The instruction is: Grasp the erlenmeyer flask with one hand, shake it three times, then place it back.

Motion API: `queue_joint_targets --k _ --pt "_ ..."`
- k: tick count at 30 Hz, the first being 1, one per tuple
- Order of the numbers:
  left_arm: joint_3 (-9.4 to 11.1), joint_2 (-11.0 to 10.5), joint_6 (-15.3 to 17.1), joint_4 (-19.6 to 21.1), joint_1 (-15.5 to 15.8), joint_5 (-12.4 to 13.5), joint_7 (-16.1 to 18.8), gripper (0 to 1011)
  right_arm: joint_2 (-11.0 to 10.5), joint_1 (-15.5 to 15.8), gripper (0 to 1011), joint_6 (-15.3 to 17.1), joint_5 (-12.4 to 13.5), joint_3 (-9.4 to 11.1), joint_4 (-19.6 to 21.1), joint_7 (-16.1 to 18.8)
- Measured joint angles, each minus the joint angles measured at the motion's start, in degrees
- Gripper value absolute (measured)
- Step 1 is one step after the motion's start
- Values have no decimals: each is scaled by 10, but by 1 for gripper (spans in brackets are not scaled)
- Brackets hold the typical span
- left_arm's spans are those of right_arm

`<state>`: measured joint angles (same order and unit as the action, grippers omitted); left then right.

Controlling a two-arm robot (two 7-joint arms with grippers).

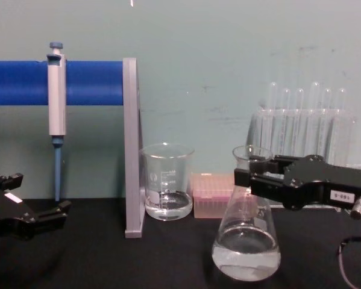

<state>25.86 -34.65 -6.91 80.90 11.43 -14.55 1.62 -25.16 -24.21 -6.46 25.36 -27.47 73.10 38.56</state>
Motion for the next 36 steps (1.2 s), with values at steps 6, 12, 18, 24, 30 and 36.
queue_joint_targets --k 6,12,18,24,30,36 --pt "0 0 0 0 0 0 0 1001 2 -7 453 -3 0 -7 -10 9" --pt "0 0 0 0 0 0 0 1001 5 -13 453 -5 1 -14 -19 19" --pt "0 0 0 0 0 0 0 1001 6 -17 453 -6 1 -21 -22 24" --pt "0 0 0 0 0 0 0 1001 7 -20 453 -6 0 -26 -25 25" --pt "0 0 0 0 0 0 0 1001 6 -21 453 -5 -1 -30 -25 26" --pt "0 0 0 0 0 0 0 1001 8 -23 453 -5 0 -33 -28 30"
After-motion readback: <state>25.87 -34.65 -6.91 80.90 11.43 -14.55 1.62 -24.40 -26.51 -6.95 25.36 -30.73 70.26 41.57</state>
